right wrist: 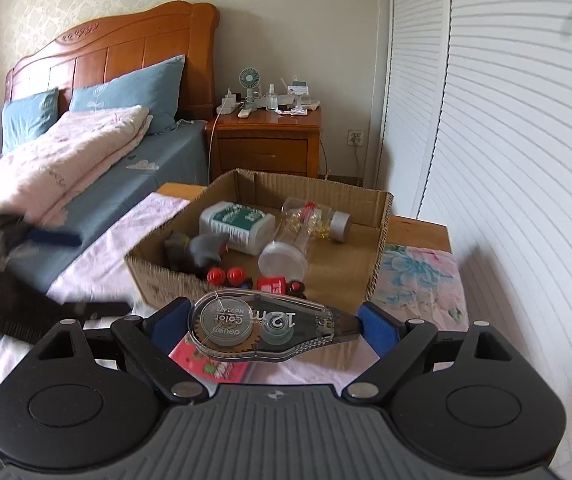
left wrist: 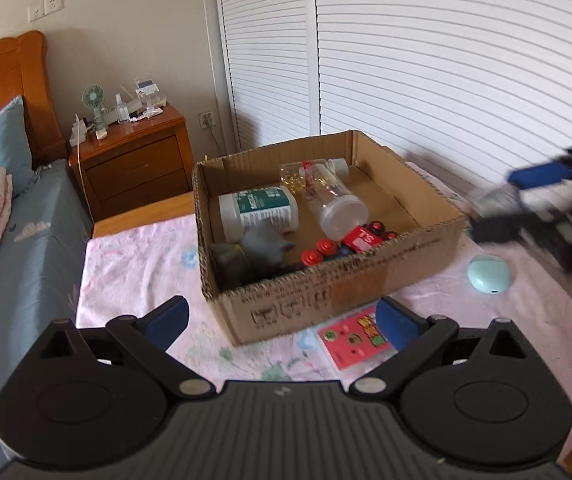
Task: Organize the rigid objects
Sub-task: 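Drop the grey elephant into the box with the left tool while the right tool drops the tape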
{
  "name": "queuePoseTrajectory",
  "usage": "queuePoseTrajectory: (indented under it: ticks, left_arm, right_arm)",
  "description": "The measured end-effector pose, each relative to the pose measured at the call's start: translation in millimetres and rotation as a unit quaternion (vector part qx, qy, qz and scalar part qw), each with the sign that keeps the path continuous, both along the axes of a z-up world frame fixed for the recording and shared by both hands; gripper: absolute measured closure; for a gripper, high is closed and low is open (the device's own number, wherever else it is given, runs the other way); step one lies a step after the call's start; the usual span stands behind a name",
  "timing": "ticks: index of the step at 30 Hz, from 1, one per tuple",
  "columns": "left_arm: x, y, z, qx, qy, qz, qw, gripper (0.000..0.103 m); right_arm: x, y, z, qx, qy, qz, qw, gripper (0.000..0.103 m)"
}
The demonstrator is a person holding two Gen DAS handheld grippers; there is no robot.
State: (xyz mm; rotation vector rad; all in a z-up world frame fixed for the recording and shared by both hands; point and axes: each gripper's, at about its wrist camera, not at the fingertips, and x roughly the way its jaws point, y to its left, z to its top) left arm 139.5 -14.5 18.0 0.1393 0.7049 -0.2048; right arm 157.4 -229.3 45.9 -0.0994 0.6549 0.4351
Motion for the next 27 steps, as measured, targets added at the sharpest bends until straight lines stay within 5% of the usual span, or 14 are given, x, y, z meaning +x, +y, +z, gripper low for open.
queuePoseTrajectory:
  ticks: [23, 27]
  left_arm:
    - [1, 19, -24, -0.050, 0.044, 0.035, 0.9971, 0.003]
    - [1, 22, -26, -0.055, 0.049, 0.042, 0.9964, 0.003]
  right_arm:
    - [162, 36, -22, -0.022, 0.089, -0.071, 0.993, 0.010]
    - [170, 33, -22, -0.022, 0.075, -0.098, 0.992, 0.000]
